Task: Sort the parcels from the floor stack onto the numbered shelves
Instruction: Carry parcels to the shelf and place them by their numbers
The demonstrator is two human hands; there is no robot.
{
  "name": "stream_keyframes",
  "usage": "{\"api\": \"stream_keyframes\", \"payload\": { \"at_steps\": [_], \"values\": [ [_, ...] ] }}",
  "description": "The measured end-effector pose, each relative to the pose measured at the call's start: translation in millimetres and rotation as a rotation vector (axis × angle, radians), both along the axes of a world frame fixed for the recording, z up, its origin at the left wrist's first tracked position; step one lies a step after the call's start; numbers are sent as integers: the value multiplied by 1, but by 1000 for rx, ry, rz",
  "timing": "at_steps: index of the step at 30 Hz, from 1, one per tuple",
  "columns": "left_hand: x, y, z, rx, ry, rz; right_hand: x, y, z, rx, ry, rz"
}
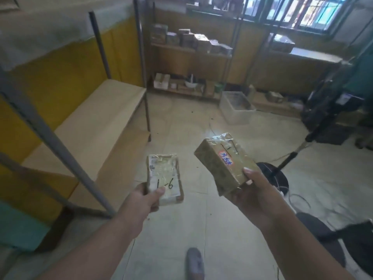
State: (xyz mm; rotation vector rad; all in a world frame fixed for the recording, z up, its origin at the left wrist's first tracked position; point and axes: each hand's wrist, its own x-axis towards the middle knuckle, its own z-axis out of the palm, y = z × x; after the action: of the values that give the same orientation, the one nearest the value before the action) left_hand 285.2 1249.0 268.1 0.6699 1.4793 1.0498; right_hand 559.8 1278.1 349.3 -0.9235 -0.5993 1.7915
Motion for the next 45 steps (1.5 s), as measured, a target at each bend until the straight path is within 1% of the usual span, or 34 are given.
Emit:
{"api": "stream_keyframes", "payload": {
  "at_steps": [4,8,10,12,17,20,22,27,30,32,34,39,42,45],
  "values": [
    [-13,37,2,-100,99,220,-30,93,-6,-129,-88,115],
    [-30,48,3,-214,92,431,-88,165,-14,-162,-133,310],
    [-43,49,0,-250,76,498,-124,189,-23,-200,-122,387],
    [-59,48,-4,-265,103,528,-162,207,-32,-231,-128,473],
    [-95,47,-4,-253,76,625,-242,247,-47,-150,-243,690],
    [-99,46,2,-241,22,756,-276,269,-52,-147,-287,801],
    [-98,47,9,-271,30,848,-298,284,-56,-180,-294,876],
    [-81,53,11,-288,45,1063,-355,313,-78,-210,-382,1058],
    [-63,71,15,-223,-38,1262,-384,327,-94,-195,-498,1200],
    [-51,85,18,-175,-102,1412,-402,336,-108,-172,-596,1248],
    [-42,96,20,-131,-146,1534,-417,343,-123,-158,-651,1284],
    [-25,114,9,-102,-198,1695,-451,340,-155,-58,-696,1380],
    [-19,121,-3,-109,-198,1680,-470,327,-174,122,-745,1424],
    [-21,125,-14,-88,-211,1688,-485,317,-196,164,-777,1378]
  ]
}}
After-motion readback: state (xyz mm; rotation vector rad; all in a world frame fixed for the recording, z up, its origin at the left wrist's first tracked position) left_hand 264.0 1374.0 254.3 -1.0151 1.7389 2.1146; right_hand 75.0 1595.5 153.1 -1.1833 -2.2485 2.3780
